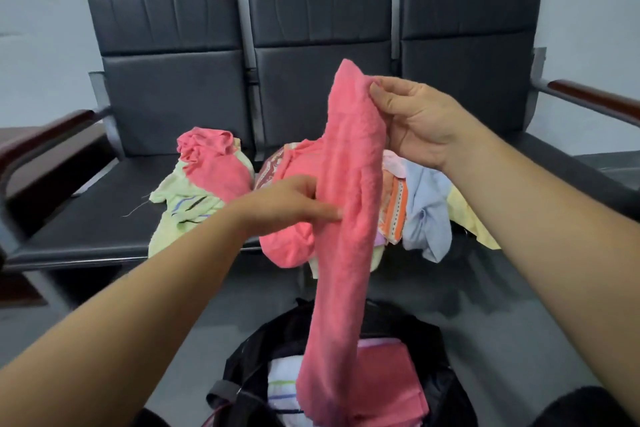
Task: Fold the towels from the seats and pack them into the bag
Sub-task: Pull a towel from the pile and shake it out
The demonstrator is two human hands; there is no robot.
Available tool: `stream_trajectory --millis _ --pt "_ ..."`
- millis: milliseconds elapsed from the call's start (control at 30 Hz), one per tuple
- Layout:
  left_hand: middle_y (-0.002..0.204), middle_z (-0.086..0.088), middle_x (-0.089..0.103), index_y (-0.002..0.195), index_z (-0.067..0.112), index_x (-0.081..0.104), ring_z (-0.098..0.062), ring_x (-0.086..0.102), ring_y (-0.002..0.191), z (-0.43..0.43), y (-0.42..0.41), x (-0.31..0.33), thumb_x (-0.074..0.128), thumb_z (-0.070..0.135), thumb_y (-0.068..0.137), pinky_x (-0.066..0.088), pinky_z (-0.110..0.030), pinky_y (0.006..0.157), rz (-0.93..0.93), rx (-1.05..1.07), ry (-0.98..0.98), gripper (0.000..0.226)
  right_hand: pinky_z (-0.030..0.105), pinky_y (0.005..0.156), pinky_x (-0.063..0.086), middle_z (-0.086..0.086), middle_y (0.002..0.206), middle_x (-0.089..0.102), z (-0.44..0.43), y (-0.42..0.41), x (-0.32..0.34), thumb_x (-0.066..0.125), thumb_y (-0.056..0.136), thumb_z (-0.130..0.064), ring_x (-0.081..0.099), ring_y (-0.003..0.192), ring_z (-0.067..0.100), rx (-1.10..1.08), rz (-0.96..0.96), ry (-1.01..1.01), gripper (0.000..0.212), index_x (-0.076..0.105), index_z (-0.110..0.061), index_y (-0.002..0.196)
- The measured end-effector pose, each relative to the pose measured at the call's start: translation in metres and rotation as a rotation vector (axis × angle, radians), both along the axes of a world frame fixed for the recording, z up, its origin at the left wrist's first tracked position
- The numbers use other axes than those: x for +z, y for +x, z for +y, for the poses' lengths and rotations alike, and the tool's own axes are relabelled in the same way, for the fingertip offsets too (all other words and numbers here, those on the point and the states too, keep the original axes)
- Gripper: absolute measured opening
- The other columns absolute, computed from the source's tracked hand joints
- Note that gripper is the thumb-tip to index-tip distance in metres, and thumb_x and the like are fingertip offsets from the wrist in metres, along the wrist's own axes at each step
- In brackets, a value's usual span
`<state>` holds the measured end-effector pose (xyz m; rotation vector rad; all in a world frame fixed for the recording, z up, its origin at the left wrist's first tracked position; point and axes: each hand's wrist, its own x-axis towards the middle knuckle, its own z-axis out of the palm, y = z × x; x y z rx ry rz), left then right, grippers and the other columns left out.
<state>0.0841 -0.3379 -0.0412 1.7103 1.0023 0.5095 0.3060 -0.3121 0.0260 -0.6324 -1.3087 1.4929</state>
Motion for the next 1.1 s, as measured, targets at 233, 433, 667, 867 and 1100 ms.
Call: stream_trajectory --millis 233,433,667,867,1100 --pt "0.099 -0.010 0.075 0.097 0.007 0.076 -0.019 0.073 0.091 -0.004 0.006 -0.065 0.061 0.004 0.092 0.058 -0.030 0.081 -0.456 0.002 -0.358 0.016 0.034 0.068 0.063 0.006 0.092 0.075 0.020 0.007 -0.061 0.072 0.091 -0.008 0.073 0.080 0.019 -0.366 -0.238 -0.272 0.022 0.070 -0.007 0.113" --pt "0.099 -0.012 0.073 0.103 0.002 0.073 -0.023 0.072 0.092 0.007 0.017 -0.061 0.060 0.017 0.089 0.060 -0.038 0.083 -0.837 0.092 -0.425 0.024 0.046 0.088 0.060 0.019 0.128 0.068 0.021 -0.001 -0.124 0.073 0.091 -0.033 0.072 0.107 0.027 -0.173 -0.140 -0.522 0.046 0.063 -0.009 0.130" --pt "0.094 -0.001 0.076 0.086 0.017 0.083 -0.015 0.073 0.089 0.023 0.007 -0.058 0.044 0.028 0.098 0.057 -0.038 0.088 -0.962 0.215 -0.452 0.042 0.050 0.109 0.047 0.017 0.137 0.063 0.006 0.003 -0.136 0.061 0.093 -0.030 0.058 0.130 0.033 0.271 -0.163 -0.488 0.056 0.054 -0.005 0.143" --pt "0.082 0.001 0.071 0.086 0.018 0.075 -0.012 0.062 0.079 0.031 -0.003 -0.070 0.069 0.030 0.090 0.045 -0.030 0.084 -0.553 0.210 -0.333 0.014 0.040 0.083 0.062 0.016 0.103 0.072 0.007 -0.008 -0.119 0.073 0.080 -0.008 0.073 0.096 0.025 0.049 0.058 -0.389 0.036 0.065 0.001 0.114" --pt "0.098 -0.012 0.059 0.106 -0.010 0.058 -0.023 0.054 0.100 0.020 0.006 -0.094 0.083 0.030 0.077 0.041 -0.042 0.107 -0.278 -0.042 -0.314 0.056 0.048 0.099 0.055 0.019 0.135 0.064 0.012 0.011 -0.114 0.079 0.080 -0.022 0.065 0.121 0.030 -0.072 0.121 -0.432 0.065 0.058 -0.005 0.139"
